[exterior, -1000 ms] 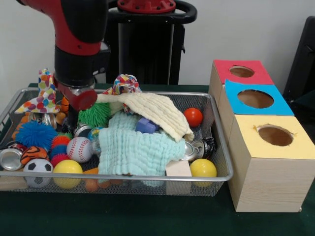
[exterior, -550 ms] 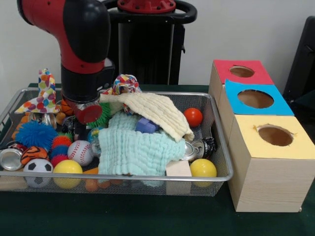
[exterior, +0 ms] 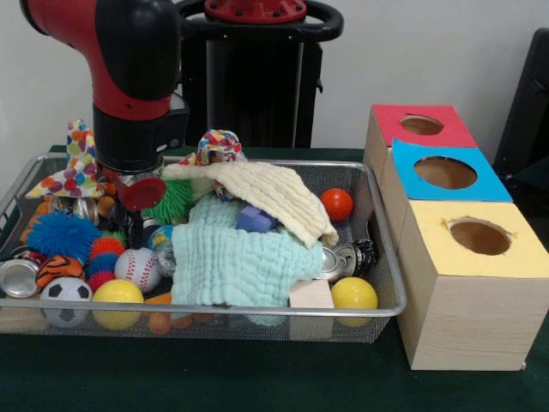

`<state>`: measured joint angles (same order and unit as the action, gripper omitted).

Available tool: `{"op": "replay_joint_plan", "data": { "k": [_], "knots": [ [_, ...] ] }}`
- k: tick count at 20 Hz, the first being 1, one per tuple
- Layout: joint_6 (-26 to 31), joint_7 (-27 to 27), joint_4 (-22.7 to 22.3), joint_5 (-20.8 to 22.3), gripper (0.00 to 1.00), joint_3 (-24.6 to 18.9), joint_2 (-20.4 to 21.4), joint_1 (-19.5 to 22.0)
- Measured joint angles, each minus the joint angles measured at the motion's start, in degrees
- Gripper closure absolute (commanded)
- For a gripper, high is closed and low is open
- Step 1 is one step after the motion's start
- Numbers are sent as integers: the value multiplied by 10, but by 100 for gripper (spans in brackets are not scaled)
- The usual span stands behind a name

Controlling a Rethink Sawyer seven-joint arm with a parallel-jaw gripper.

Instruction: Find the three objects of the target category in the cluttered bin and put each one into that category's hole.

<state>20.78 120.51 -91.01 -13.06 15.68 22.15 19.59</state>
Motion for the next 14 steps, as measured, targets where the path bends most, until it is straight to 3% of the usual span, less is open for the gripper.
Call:
{"op": "replay_joint_plan", "data": {
  "k": [14],
  "knots": [
    [16, 0, 0, -28, 0, 4, 23, -16]
  ]
}}
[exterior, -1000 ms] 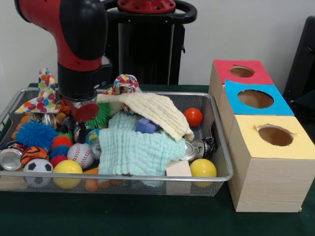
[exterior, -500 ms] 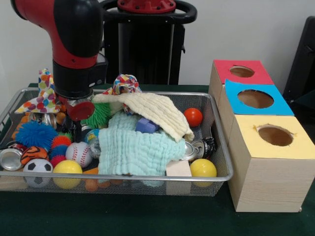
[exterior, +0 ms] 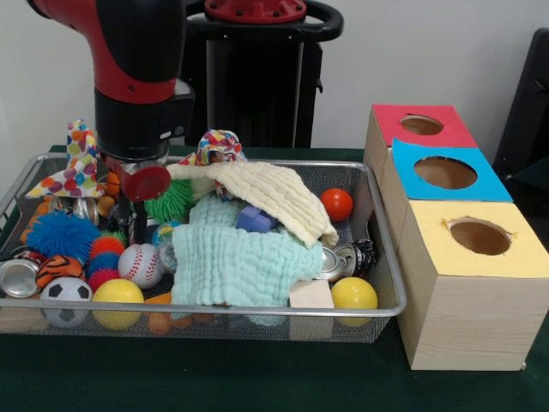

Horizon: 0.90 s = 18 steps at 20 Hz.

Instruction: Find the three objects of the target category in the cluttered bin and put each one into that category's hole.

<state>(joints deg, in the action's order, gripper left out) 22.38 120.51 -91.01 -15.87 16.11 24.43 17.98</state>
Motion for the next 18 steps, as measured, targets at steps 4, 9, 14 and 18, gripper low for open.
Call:
{"op": "replay_joint_plan", "data": {
  "k": [4, 9, 14, 18],
  "knots": [
    [0, 0, 0, -10, 0, 0, -1, -2],
    [-13, 0, 0, -32, 0, 0, -9, -2],
    [-45, 0, 0, -48, 0, -4, -24, 0],
    [-70, 0, 0, -63, 0, -34, -30, 20]
  ]
}}
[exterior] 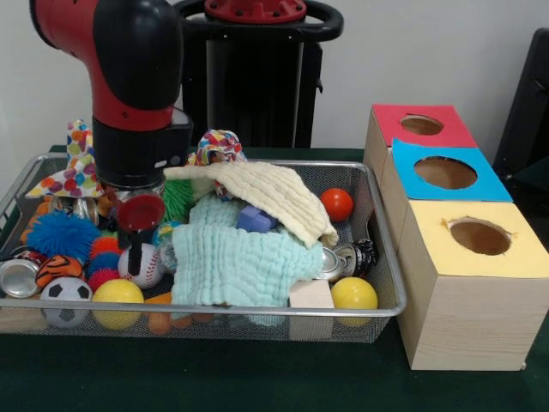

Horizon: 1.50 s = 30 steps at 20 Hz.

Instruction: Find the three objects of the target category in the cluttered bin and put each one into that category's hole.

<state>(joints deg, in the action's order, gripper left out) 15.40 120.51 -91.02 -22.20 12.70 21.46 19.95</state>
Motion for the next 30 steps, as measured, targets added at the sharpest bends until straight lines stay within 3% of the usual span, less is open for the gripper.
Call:
{"op": "replay_joint_plan", "data": {
  "k": [2, 11, 21, 30],
  "knots": [
    [-11, 0, 0, -10, 0, -35, 1, 27],
    [-10, 0, -2, -35, 0, -122, 5, 105],
    [27, 0, -33, -50, 0, -152, 20, 119],
    [98, 0, -73, -51, 0, -155, 50, 119]
  ]
}}
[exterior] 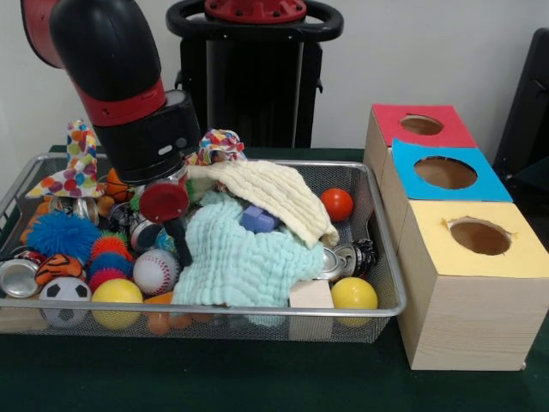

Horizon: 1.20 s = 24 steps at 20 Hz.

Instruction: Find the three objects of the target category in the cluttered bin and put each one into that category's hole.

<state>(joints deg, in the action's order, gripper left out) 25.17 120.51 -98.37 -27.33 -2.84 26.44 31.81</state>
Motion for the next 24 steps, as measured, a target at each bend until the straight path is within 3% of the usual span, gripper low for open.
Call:
{"op": "replay_joint_plan", "data": {
  "k": [17, 18, 24],
  "knots": [
    [3, 0, -32, 0, 0, 0, -5, 16],
    [3, 0, -32, 0, 100, 0, -5, 16],
    [3, 0, -32, 0, 100, 0, -6, 18]
  ]
}}
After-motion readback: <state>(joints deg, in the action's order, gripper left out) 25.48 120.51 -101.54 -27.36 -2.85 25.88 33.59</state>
